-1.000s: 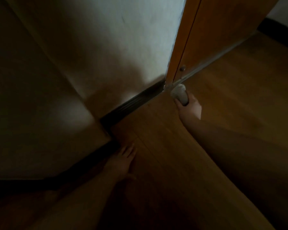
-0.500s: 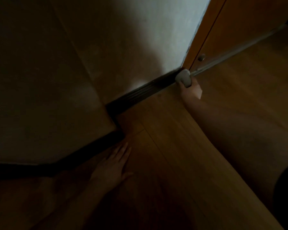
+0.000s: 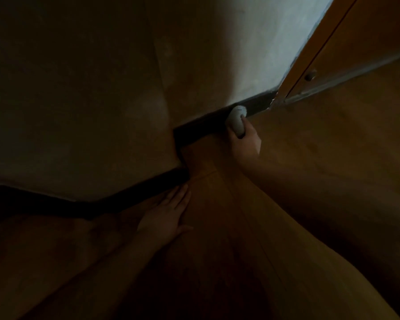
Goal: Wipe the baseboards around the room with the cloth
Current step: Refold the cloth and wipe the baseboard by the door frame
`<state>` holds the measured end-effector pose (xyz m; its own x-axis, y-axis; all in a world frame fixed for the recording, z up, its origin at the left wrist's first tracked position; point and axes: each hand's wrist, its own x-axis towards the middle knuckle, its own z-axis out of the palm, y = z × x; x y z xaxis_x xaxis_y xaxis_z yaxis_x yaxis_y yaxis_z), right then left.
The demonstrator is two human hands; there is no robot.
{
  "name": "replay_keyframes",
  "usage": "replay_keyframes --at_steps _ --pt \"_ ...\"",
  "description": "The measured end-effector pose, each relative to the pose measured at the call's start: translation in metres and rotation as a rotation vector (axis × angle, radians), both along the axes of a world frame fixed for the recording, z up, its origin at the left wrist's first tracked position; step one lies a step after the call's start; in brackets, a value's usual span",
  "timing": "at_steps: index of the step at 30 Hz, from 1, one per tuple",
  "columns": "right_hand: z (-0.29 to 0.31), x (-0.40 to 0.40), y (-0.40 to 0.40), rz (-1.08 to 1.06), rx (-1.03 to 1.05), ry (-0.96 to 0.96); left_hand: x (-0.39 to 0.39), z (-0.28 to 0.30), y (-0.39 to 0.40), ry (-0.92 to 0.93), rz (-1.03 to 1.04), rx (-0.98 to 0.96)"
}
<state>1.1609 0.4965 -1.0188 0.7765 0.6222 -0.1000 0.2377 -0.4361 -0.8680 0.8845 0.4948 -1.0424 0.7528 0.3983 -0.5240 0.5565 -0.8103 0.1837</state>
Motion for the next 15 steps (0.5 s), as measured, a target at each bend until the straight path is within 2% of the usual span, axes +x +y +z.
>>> replay_keyframes --at_steps 3,9,15 --pt "-0.004 -0.037 0.0 0.105 0.038 -0.021 0.002 0.001 0.0 0.021 -0.011 0.021" --pt "-0.009 -0.079 0.004 0.319 -0.003 0.06 0.003 0.004 0.001 0.02 -0.012 0.036" --pt "0.008 -0.064 0.008 0.61 -0.094 0.136 0.001 0.005 0.002 0.018 -0.005 0.051"
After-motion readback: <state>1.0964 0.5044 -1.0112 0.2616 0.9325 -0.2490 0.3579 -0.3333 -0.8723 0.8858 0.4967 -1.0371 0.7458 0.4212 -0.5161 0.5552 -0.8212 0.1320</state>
